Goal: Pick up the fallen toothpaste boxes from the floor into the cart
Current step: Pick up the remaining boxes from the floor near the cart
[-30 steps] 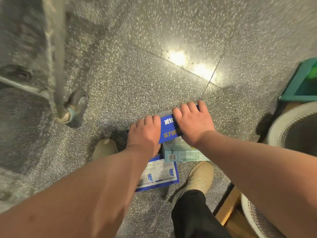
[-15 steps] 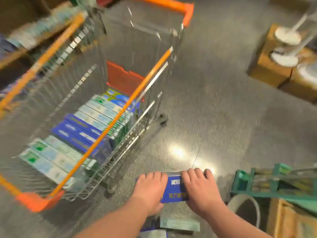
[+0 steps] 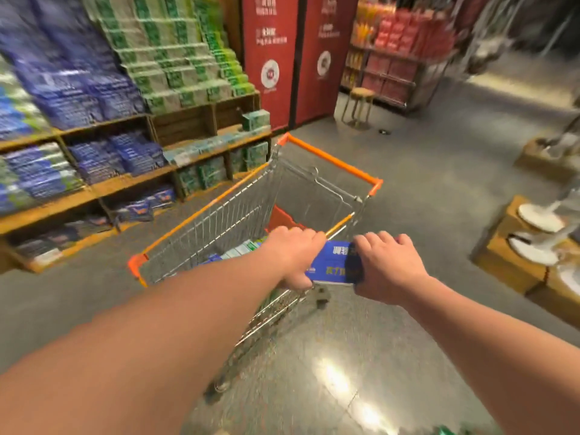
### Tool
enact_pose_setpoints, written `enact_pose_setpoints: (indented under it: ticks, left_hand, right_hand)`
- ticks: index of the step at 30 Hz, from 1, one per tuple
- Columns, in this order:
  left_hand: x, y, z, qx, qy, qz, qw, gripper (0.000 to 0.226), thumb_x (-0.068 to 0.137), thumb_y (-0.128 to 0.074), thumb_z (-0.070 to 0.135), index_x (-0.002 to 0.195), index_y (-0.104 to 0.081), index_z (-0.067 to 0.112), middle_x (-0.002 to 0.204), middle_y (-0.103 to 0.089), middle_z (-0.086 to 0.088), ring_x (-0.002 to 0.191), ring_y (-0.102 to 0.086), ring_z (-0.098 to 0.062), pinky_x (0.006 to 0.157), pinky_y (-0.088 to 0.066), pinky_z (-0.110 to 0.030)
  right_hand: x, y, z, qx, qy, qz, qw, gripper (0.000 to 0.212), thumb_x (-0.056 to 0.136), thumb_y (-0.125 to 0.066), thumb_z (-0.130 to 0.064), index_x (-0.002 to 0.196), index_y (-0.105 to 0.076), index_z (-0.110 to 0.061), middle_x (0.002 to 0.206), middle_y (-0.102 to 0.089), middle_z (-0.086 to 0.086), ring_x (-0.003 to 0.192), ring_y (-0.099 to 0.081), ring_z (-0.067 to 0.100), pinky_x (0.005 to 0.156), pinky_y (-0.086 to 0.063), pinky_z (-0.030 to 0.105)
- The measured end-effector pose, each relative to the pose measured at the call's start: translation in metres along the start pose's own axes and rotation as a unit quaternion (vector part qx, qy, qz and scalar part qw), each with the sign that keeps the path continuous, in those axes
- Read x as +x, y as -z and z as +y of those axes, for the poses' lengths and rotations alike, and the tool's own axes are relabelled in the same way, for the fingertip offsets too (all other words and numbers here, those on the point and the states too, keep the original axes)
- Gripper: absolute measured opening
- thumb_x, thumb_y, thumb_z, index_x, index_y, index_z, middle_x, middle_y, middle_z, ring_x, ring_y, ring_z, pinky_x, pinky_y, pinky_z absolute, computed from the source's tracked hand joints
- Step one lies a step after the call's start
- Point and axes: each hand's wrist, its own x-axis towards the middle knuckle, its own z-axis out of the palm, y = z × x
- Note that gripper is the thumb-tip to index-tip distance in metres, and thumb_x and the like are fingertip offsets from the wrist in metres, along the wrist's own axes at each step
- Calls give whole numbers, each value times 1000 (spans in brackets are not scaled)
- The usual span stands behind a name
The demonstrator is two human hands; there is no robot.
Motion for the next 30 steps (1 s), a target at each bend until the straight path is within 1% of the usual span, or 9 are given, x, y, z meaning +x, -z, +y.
enact_pose_setpoints:
  ticks: [4, 8, 11, 13, 16, 18, 22, 25, 30]
  left_hand:
    - [0, 20, -66, 2, -6, 2, 1000, 63, 68, -72, 58, 110, -42, 23, 110, -60, -1, 104, -64, -28, 83, -49, -41]
    - [10, 26, -143, 27, -32, 3, 999, 59, 68, -70, 56, 108, -40, 24, 107, -60, 0, 102, -62, -27, 82, -48, -41]
    - [24, 25, -197, 47, -57, 9, 997, 60, 69, -70, 57, 109, -40, 24, 108, -60, 0, 103, -62, -27, 81, -47, -40]
    - [35, 20, -227, 61, -67, 12, 996, 58, 70, -71, 56, 106, -37, 25, 107, -59, 1, 103, -62, -26, 80, -44, -40]
    - [52, 15, -261, 52, -73, 11, 996, 57, 68, -73, 54, 99, -32, 29, 104, -57, 4, 101, -61, -25, 78, -37, -38]
    - [66, 11, -276, 69, -86, 7, 994, 56, 68, -72, 54, 97, -31, 30, 101, -57, 5, 100, -60, -25, 79, -36, -38]
    - [101, -12, -297, 61, -97, -26, 993, 51, 68, -71, 53, 98, -36, 30, 96, -55, 7, 97, -58, -22, 86, -39, -41]
    - [136, -39, -308, 43, -100, -57, 992, 49, 70, -71, 48, 102, -39, 29, 100, -56, 6, 99, -58, -23, 88, -39, -41]
    - [216, -114, -324, 36, -96, -87, 991, 50, 69, -74, 41, 107, -43, 28, 102, -57, 5, 101, -58, -22, 95, -41, -42]
  right_hand:
    - [48, 33, -22, 17, 18, 32, 999, 62, 64, -63, -56, 115, -49, -25, 112, -60, -5, 106, -57, 24, 83, -40, 37]
    - [106, 46, -54, 36, -1, 45, 998, 66, 60, -64, -58, 116, -49, -25, 114, -61, -4, 107, -58, 24, 88, -44, 38]
    - [149, 53, -79, 50, -33, 41, 997, 66, 59, -68, -58, 113, -49, -25, 112, -61, -4, 105, -58, 24, 87, -42, 39]
    - [175, 54, -93, 53, -51, 38, 997, 66, 59, -70, -59, 112, -49, -25, 112, -61, -4, 105, -57, 24, 86, -40, 40]
    - [205, 51, -112, 75, -82, 19, 994, 65, 62, -70, -58, 113, -47, -25, 114, -60, -2, 108, -56, 26, 85, -38, 43]
    - [221, 45, -120, 91, -102, 4, 991, 65, 63, -70, -56, 114, -47, -24, 115, -59, -2, 110, -55, 26, 88, -38, 44]
    - [255, 23, -119, 109, -119, -33, 986, 64, 65, -69, -54, 117, -47, -23, 118, -59, -2, 112, -54, 26, 90, -39, 45]
    - [284, -6, -112, 129, -129, -64, 981, 64, 66, -69, -54, 117, -46, -24, 118, -58, -2, 113, -53, 25, 88, -39, 45]
    - [347, -95, -97, 166, -140, -112, 970, 63, 70, -66, -55, 120, -44, -23, 122, -55, -1, 119, -51, 24, 90, -40, 46]
